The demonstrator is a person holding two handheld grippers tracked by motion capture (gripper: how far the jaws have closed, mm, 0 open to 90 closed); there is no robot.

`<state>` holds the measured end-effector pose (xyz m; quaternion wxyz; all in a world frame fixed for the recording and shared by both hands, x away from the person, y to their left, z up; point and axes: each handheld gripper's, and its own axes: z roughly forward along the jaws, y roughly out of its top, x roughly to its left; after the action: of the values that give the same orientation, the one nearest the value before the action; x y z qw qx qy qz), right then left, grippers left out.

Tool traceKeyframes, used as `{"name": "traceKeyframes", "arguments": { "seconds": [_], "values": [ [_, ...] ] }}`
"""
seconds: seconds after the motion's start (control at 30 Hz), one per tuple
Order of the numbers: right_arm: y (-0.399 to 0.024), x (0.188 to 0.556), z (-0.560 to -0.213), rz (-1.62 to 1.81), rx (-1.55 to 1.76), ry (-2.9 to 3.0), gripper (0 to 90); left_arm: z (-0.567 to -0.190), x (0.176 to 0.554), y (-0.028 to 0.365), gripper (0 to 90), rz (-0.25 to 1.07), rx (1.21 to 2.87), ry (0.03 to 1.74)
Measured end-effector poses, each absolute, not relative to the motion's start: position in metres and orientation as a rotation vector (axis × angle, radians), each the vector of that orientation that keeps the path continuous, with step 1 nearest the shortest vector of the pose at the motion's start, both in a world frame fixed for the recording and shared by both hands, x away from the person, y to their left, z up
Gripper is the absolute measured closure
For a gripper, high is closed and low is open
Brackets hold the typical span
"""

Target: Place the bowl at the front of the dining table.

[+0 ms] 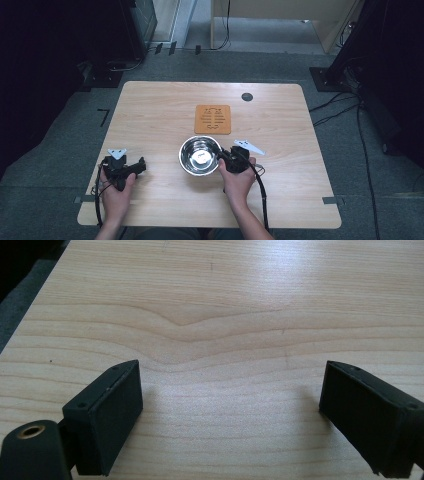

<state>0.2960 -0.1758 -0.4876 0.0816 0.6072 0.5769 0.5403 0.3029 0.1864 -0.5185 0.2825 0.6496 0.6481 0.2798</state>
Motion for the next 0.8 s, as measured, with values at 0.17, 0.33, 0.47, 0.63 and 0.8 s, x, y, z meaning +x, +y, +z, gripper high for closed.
{"name": "traceKeyframes", "arguments": {
  "seconds": [0.17, 0.33, 0.47, 0.63, 0.8],
  "values": [
    [-0.178, 0.301, -0.486, 1.61, 1.819, 1.708, 85.2, -0.519, 0.303, 0.186, 10.0, 0.749, 1.739, 1.736],
    [-0.183, 0.309, -0.484, 1.615, 1.826, 1.673, 85.2, -0.518, 0.303, 0.186, 10.0, 0.749, 1.74, 1.736],
    [-0.186, 0.314, -0.485, 1.601, 1.834, 1.665, 85.2, -0.519, 0.303, 0.186, 10.0, 0.749, 1.74, 1.735],
    [-0.186, 0.32, -0.485, 1.588, 1.841, 1.657, 85.2, -0.519, 0.303, 0.186, 10.0, 0.749, 1.739, 1.736],
    [-0.187, 0.33, -0.483, 1.588, 1.847, 1.633, 85.2, -0.518, 0.303, 0.186, 10.0, 0.749, 1.739, 1.736]
  ]
}}
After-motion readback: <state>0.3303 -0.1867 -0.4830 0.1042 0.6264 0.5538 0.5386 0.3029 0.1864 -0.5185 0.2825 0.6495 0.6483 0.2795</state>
